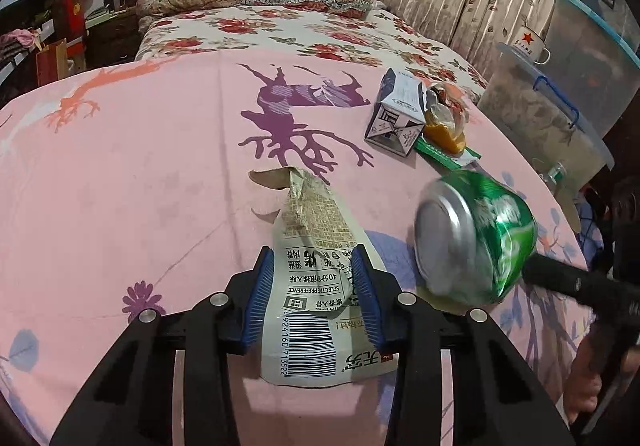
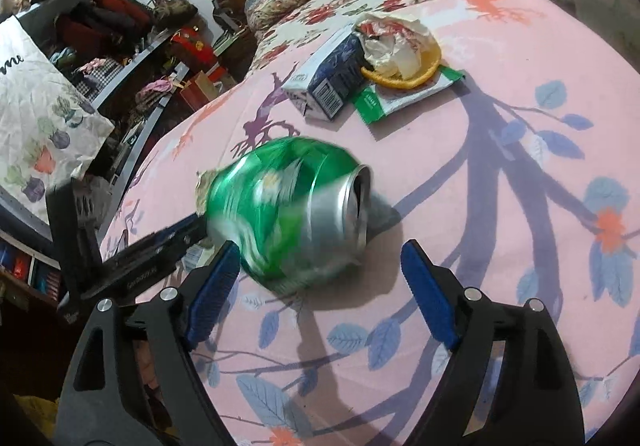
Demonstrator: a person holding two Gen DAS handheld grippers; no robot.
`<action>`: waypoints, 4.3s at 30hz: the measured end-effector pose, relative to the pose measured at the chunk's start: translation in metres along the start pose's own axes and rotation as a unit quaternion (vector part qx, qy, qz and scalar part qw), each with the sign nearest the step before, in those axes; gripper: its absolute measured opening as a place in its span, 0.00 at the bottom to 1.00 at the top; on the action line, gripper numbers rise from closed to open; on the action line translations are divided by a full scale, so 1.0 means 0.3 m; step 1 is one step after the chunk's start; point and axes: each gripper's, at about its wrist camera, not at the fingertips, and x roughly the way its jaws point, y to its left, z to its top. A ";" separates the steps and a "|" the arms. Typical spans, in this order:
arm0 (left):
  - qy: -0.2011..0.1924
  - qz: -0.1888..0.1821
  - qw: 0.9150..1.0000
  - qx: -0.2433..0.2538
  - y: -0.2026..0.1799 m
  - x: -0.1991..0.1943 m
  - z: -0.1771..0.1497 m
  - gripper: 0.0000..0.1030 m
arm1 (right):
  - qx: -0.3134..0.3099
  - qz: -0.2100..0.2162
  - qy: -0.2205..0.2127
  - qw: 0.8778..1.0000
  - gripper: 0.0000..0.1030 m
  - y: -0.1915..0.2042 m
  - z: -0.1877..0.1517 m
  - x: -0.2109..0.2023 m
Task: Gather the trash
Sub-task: 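Hold the wrapper in the left gripper while right gripper lifts the green can, then carry wrapper and can to the wastebasket and open both grippers, then return both grippers over the remaining trash on the bed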
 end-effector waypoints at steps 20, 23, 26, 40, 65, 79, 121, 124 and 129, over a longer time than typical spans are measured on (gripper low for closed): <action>0.004 -0.081 0.997 -0.011 -0.024 -0.058 -0.005 0.37 | 0.186 0.138 0.001 0.973 0.75 -0.109 -0.066 0.009; 0.004 -0.084 0.996 -0.011 -0.021 -0.055 -0.004 0.37 | 0.231 0.166 0.000 0.959 0.73 -0.102 -0.068 0.041; 0.002 -0.090 0.996 -0.009 -0.019 -0.056 -0.004 0.37 | 0.255 0.159 -0.007 0.954 0.70 -0.085 -0.060 0.066; 0.010 -0.110 0.994 -0.007 -0.034 -0.075 0.033 0.37 | 0.263 0.165 -0.055 0.949 0.31 -0.160 -0.041 0.019; 0.108 -0.257 0.931 0.238 -1.399 0.447 0.373 0.37 | 0.293 -0.010 -0.263 0.919 0.20 -1.067 0.076 -0.700; 0.105 -0.266 0.936 0.203 -1.404 0.565 0.403 0.60 | 0.320 -0.071 -0.288 0.900 0.72 -1.105 0.021 -0.728; -0.051 -0.116 0.983 0.132 -0.442 -0.176 -0.027 0.62 | 0.198 -0.110 -0.245 0.943 0.72 -0.135 -0.271 -0.537; -0.059 -0.110 0.983 0.131 -0.434 -0.206 -0.037 0.62 | 0.193 -0.117 -0.248 0.942 0.73 -0.123 -0.289 -0.545; -0.091 -0.089 0.982 0.141 -0.422 -0.254 -0.044 0.64 | 0.191 -0.158 -0.254 0.935 0.77 -0.115 -0.295 -0.545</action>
